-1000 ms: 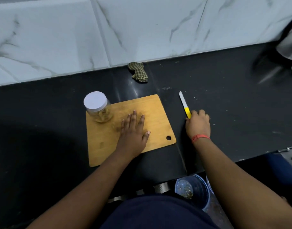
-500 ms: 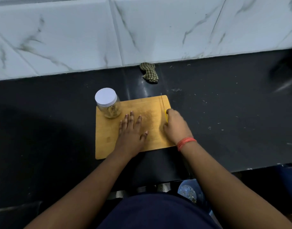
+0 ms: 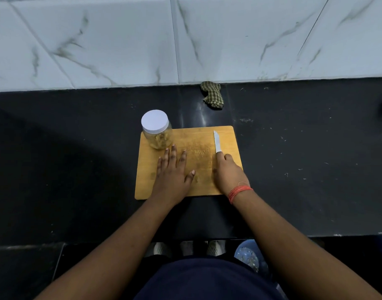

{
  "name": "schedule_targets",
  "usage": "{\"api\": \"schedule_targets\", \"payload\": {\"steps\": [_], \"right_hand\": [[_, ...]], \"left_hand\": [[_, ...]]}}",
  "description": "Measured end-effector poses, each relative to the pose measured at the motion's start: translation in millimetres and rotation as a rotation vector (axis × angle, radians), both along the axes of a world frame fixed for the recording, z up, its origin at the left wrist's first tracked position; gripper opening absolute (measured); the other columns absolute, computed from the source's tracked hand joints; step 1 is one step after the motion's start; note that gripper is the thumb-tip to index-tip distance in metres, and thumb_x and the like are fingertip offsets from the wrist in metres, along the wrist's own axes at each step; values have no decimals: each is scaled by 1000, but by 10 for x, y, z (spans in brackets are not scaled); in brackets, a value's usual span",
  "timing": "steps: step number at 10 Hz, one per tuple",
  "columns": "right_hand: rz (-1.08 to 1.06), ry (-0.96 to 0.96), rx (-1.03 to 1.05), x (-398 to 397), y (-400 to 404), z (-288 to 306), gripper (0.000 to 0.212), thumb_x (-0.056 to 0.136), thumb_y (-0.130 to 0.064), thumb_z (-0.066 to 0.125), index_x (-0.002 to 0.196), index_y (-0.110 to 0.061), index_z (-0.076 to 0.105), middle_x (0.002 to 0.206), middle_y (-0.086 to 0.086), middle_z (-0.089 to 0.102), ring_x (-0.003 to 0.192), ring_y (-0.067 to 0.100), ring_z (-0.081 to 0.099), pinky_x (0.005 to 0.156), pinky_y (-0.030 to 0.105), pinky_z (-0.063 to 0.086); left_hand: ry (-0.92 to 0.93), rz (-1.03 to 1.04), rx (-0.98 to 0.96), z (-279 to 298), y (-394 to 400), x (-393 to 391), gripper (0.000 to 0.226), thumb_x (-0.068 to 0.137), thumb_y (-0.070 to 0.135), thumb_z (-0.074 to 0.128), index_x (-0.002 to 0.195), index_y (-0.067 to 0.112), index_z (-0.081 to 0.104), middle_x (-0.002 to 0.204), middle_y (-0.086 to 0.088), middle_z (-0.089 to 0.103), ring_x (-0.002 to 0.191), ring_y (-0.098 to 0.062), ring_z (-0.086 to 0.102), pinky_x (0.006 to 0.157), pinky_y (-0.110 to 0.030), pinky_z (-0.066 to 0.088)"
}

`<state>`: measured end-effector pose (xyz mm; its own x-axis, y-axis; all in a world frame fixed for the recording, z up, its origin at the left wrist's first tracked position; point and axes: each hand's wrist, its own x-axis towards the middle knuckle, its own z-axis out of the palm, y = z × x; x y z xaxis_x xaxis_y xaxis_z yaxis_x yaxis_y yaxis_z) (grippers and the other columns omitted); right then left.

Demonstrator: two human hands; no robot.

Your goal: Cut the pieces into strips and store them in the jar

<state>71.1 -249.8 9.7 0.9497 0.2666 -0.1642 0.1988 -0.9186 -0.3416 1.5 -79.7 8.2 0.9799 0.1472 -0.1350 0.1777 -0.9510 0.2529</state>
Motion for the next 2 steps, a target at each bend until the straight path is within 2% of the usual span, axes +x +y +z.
{"api": "schedule_targets", "payload": {"steps": [1, 2], "right_hand": [[4, -85, -18, -19, -14, 37, 36, 95, -13, 45, 130, -15, 39, 120, 6, 50, 71, 27, 60, 51, 29, 39], [-20, -205, -31, -64, 25, 89, 35, 97, -28, 47, 130, -15, 43, 119, 3, 52, 77, 22, 61, 53, 29, 43]], "left_hand": [[-5, 4, 4, 21, 7, -30, 71, 104, 54, 29, 161, 24, -1, 167, -9, -19, 153, -25, -19, 125, -44, -7], [-31, -19, 32, -15, 33, -65, 71, 104, 53, 29, 161, 23, 0, 167, -10, -18, 154, -26, -16, 125, -46, -6]]}}
